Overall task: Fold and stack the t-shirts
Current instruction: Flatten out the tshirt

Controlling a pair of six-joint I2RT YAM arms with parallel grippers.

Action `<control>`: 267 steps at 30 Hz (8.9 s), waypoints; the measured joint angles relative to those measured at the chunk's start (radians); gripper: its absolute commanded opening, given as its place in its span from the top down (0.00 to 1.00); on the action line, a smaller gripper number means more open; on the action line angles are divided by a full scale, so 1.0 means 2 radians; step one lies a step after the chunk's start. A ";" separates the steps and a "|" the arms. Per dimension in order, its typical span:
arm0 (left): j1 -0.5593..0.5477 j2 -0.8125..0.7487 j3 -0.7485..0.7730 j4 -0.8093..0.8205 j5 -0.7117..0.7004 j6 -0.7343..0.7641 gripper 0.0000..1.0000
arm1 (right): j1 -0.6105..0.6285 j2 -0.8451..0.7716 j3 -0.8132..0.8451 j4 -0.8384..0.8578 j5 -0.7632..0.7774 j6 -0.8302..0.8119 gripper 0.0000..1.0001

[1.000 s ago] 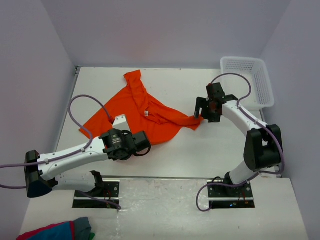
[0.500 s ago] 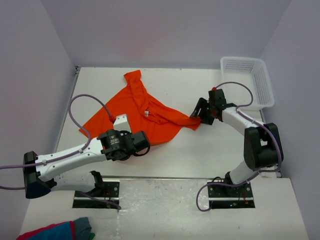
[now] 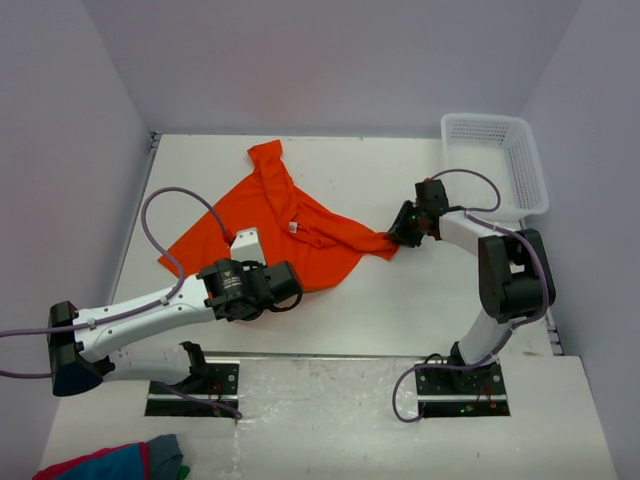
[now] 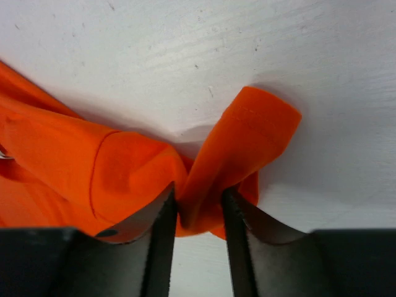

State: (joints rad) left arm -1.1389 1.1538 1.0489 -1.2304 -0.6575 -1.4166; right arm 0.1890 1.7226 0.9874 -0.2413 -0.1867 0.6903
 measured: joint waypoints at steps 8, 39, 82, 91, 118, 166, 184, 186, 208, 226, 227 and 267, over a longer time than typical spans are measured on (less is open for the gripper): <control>0.000 0.021 -0.002 0.026 0.007 0.014 1.00 | 0.008 0.008 0.022 0.001 -0.021 -0.011 0.85; 0.000 0.039 -0.023 0.069 0.022 0.031 1.00 | 0.079 0.131 0.304 -0.197 0.041 -0.163 0.41; 0.000 0.035 -0.031 0.110 0.039 0.052 1.00 | 0.098 0.316 0.490 -0.265 -0.019 -0.200 0.62; 0.000 0.031 -0.033 0.112 0.039 0.053 1.00 | 0.098 0.330 0.511 -0.271 -0.016 -0.202 0.88; 0.000 0.065 0.083 0.079 -0.054 0.128 1.00 | 0.070 0.088 0.563 -0.318 0.132 -0.234 1.00; 0.003 0.024 0.287 0.229 -0.130 0.452 0.80 | 0.086 -0.237 0.453 -0.400 0.268 -0.185 1.00; 0.139 0.293 0.158 0.500 0.243 0.479 0.46 | 0.088 -0.228 0.452 -0.422 0.314 -0.184 1.00; 0.149 0.340 0.179 0.516 0.273 0.481 0.40 | 0.088 -0.227 0.452 -0.422 0.315 -0.184 1.00; 0.252 0.708 0.551 0.548 0.488 0.455 0.30 | 0.089 -0.223 0.443 -0.422 0.320 -0.185 1.00; 0.223 0.751 0.556 0.626 0.554 0.398 0.40 | 0.089 -0.225 0.443 -0.422 0.318 -0.185 1.00; 0.223 0.754 0.558 0.631 0.556 0.394 0.44 | 0.089 -0.226 0.443 -0.422 0.318 -0.185 1.00; 0.235 -0.121 0.134 0.361 0.160 0.439 1.00 | 0.112 -0.237 0.394 -0.381 0.282 -0.196 1.00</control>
State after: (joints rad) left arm -0.6697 0.9123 1.3174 -0.5083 -0.3374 -0.5385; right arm 0.4126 1.2480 1.7756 -1.0031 0.3782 0.2974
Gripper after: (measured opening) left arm 0.005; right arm 0.006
